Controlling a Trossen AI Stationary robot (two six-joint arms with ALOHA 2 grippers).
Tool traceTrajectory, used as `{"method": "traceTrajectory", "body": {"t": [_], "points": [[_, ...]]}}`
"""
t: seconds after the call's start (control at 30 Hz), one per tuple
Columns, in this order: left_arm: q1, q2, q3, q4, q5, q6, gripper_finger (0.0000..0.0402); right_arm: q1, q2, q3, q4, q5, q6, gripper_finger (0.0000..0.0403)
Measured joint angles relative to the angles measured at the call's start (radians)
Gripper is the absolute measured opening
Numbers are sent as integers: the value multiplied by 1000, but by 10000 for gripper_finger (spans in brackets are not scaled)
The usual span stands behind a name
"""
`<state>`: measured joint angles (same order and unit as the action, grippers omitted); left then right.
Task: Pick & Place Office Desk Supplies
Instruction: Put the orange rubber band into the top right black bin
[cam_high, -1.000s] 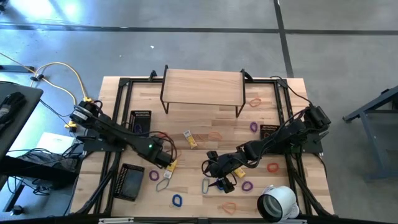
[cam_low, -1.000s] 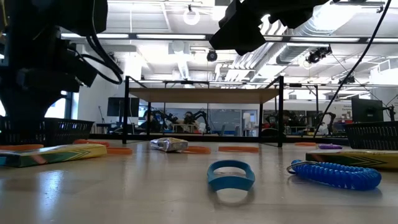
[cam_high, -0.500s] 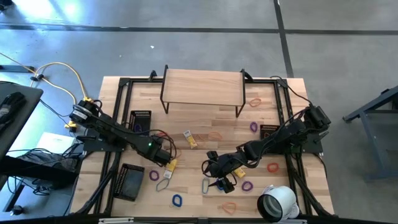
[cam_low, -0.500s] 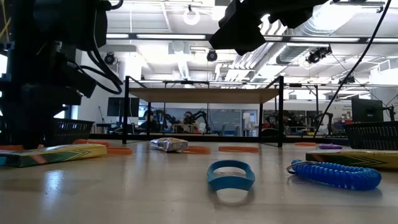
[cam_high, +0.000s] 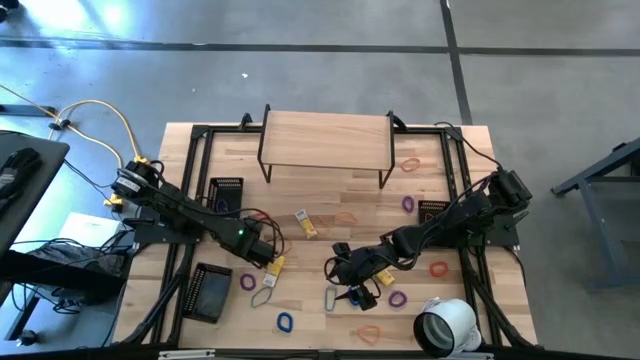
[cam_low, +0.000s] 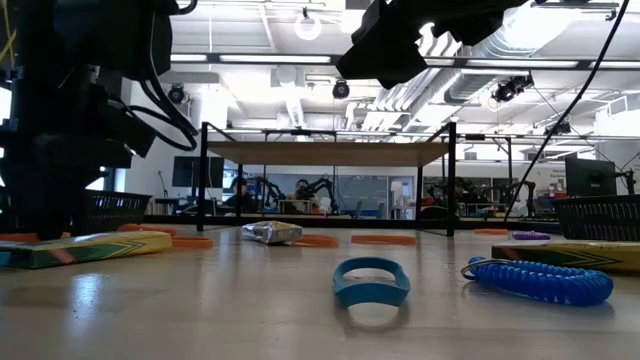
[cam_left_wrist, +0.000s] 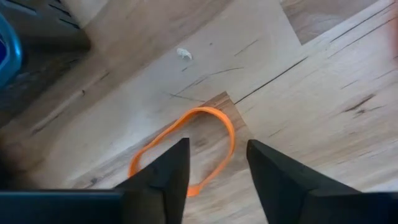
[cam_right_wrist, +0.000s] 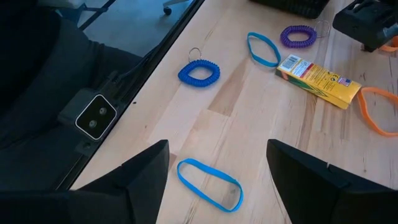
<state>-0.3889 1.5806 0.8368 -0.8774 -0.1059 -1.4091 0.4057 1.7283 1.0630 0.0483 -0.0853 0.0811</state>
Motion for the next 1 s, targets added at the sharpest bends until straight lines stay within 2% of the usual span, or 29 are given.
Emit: {"method": "traceTrajectory", "body": {"t": [0.23,0.33,0.67,0.87,1.0], "points": [[0,1,0,16,3,-1,48,0,0,0,0,0,1,259],[-1,2,0,18,-21,48,9,0,0,0,0,0,1,259],[0,-24,19,-30,-77,112,1,0,0,0,0,5,1,259],[-8,-62,122,-46,-111,174,1,0,0,0,13,6,13,259],[-46,-69,206,47,-191,274,1,0,0,0,26,7,20,259]]}}
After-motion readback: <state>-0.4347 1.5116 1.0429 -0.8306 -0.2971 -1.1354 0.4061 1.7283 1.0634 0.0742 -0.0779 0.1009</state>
